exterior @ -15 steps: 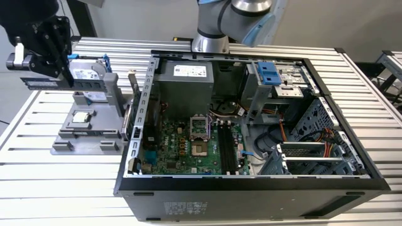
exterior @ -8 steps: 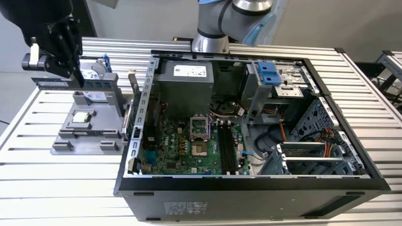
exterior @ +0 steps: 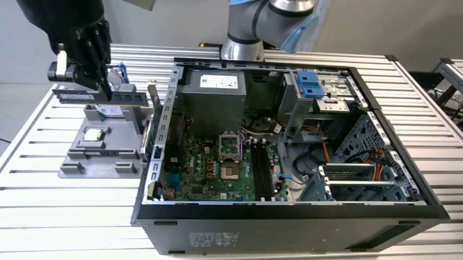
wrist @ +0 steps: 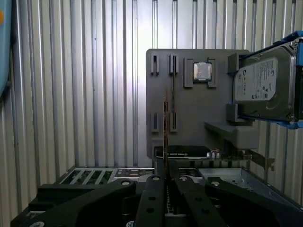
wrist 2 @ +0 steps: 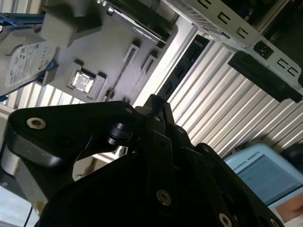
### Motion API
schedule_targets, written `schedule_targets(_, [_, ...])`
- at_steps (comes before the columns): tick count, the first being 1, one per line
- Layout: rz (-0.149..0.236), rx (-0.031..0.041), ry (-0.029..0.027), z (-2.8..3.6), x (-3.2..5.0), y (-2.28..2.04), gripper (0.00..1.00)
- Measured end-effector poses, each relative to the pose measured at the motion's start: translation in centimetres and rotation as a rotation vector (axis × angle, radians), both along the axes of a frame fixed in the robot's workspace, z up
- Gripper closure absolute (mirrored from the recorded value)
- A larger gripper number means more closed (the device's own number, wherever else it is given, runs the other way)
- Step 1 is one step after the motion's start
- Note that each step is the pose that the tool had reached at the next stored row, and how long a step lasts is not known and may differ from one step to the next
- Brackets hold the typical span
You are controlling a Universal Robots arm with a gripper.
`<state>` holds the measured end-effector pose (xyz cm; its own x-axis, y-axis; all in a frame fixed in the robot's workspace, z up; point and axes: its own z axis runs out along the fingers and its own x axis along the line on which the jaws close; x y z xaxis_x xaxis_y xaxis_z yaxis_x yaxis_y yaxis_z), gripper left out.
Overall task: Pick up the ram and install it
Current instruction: 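Pick up the ram and move it above insertion slot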
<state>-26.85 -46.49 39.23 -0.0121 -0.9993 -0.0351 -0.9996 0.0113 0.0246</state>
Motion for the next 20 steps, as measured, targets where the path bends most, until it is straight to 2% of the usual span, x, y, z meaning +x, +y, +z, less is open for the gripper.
schedule_targets(6, [0.0, -0.0007, 0.0, -0.01, 0.89, 0.02, 1.0])
schedule_targets(12, [0.0, -0.0007, 0.0, -0.01, 2.22, 0.03, 1.0])
schedule_targets(17, [0.0, -0.0007, 0.0, -0.03, 2.84, 0.05, 1.0])
schedule_targets(20, [0.0, -0.0007, 0.0, -0.03, 3.56, 0.07, 1.0])
